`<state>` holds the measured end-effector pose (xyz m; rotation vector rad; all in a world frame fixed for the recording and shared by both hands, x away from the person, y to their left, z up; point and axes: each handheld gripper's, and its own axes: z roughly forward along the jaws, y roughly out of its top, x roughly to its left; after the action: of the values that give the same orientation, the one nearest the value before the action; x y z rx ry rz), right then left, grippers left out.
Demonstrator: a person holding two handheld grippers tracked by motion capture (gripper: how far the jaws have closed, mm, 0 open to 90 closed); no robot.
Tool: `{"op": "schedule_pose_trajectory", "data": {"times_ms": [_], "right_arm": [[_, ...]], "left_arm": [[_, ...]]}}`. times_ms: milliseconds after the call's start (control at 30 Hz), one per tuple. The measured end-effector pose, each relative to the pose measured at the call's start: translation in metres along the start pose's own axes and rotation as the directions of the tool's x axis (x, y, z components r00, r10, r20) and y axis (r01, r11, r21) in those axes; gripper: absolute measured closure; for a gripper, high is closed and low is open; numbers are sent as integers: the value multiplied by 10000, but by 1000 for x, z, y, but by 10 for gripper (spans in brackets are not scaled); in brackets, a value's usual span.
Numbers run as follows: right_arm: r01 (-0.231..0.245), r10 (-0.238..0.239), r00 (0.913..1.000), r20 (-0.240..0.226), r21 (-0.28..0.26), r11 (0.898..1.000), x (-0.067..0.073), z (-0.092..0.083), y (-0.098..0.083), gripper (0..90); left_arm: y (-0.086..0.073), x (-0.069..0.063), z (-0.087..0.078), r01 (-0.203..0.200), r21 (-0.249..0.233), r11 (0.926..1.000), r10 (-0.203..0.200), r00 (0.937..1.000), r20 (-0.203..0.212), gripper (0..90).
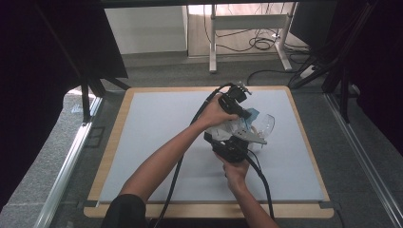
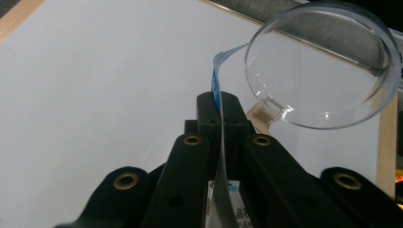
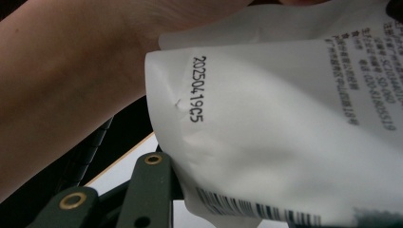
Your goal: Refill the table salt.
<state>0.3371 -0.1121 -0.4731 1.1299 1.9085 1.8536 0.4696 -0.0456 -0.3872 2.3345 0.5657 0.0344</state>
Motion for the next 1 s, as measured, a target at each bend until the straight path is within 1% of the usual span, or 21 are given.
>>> {"op": "schedule_pose_trajectory", "data": {"times_ms": [333,600,700,1000], "right_arm": [[16,-16,10000,-21,6,10000,0,2,0,652],[-33,33,10000,-86,40,10000,0,5,-1,652],[-39,39,9999,-101,57,10000,0,6,-2,652],[-95,95,9999,-107,-6,10000,2,7,-1,653]], "left_arm": [[-1,2,0,19,8,10000,-19,10000,-33,898],[-4,4,-1,122,18,9999,-122,9999,-52,898],[-5,6,-2,60,66,10000,-59,10000,-80,898],[-5,6,-3,87,57,9999,-86,9999,-116,898]]}}
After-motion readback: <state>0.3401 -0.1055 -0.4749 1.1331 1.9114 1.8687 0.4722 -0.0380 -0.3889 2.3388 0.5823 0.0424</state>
